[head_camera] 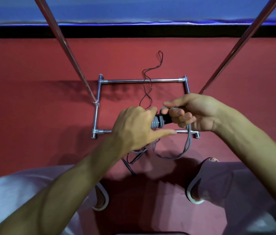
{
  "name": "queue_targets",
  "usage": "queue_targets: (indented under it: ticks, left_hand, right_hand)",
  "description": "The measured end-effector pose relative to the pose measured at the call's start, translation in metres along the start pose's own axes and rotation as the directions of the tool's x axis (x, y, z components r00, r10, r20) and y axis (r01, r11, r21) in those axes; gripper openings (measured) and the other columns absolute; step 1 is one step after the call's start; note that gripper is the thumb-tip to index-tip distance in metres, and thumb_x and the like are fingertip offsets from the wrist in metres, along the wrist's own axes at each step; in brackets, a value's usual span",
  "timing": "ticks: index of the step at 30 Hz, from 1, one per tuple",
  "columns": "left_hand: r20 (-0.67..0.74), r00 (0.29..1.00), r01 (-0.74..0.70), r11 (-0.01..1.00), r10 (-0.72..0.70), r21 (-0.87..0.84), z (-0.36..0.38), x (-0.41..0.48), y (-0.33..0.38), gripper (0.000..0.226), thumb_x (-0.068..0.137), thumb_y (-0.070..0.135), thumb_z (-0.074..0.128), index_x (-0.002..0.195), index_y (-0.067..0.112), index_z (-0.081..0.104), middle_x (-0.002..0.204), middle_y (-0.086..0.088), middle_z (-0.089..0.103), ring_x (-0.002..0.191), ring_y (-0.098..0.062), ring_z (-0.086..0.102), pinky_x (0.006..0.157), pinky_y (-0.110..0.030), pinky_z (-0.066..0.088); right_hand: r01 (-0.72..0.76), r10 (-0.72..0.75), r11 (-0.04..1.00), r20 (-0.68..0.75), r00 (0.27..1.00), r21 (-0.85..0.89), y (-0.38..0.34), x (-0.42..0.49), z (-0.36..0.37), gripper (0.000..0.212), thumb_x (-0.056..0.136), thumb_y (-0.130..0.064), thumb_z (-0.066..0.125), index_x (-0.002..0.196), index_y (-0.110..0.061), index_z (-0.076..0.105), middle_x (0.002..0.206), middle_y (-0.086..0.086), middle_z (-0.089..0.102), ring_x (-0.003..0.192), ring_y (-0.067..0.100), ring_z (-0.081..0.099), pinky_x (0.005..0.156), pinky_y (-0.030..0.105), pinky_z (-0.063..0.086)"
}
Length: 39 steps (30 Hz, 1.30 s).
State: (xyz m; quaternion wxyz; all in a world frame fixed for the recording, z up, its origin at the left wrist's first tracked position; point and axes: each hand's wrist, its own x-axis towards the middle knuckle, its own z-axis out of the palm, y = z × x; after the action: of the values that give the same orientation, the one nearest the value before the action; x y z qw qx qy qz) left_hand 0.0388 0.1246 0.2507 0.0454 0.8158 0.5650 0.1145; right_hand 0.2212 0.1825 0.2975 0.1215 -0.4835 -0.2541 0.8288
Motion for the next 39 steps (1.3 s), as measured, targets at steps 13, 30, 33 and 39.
queue_targets:
  ticks: [13, 30, 33, 39]
  left_hand:
    - [0.113, 0.993, -0.018, 0.992, 0.032, -0.127, -0.004, 0.005, 0.003, 0.061, 0.087, 0.077, 0.049, 0.089, 0.017, 0.061, 0.065, 0.001, 0.051, 0.068, -0.032, 0.052, 0.061, -0.039, 0.038]
    - [-0.037, 0.993, -0.119, 0.891, 0.115, -0.438, -0.024, -0.005, 0.005, 0.053, 0.085, 0.071, 0.057, 0.085, 0.019, 0.068, 0.051, 0.002, 0.046, 0.047, -0.021, 0.042, 0.051, -0.031, 0.038]
    - [-0.083, 0.991, -0.131, 0.912, 0.107, -0.39, -0.025, -0.01, 0.004, 0.053, 0.086, 0.069, 0.056, 0.088, 0.019, 0.069, 0.051, 0.005, 0.047, 0.046, -0.021, 0.041, 0.052, -0.032, 0.04]
    - [-0.128, 0.984, -0.161, 0.93, 0.125, -0.33, -0.028, -0.013, -0.001, 0.049, 0.088, 0.065, 0.058, 0.087, 0.016, 0.064, 0.052, 0.005, 0.05, 0.046, -0.025, 0.046, 0.052, -0.03, 0.036]
  right_hand:
    - [0.361, -0.313, 0.56, 0.212, 0.926, -0.746, -0.015, -0.023, -0.029, 0.017, 0.083, -0.008, 0.078, 0.087, 0.008, 0.071, 0.05, 0.01, 0.057, 0.042, 0.013, 0.044, 0.043, 0.02, 0.033]
    - [0.52, -0.381, 0.615, 0.354, 0.854, -0.593, -0.004, 0.011, -0.035, 0.03, 0.094, -0.022, 0.063, 0.076, 0.002, 0.064, 0.052, 0.004, 0.045, 0.043, 0.011, 0.035, 0.042, 0.023, 0.026]
    - [0.46, -0.33, 0.705, 0.325, 0.886, -0.54, 0.008, 0.024, -0.031, 0.033, 0.098, -0.025, 0.057, 0.067, -0.018, 0.064, 0.052, -0.002, 0.039, 0.043, 0.01, 0.031, 0.042, 0.025, 0.024]
    - [0.313, -0.169, 0.856, 0.348, 0.922, -0.413, 0.013, 0.041, -0.03, 0.039, 0.087, -0.038, 0.071, 0.085, 0.001, 0.066, 0.07, 0.01, 0.056, 0.052, 0.013, 0.054, 0.05, 0.022, 0.047]
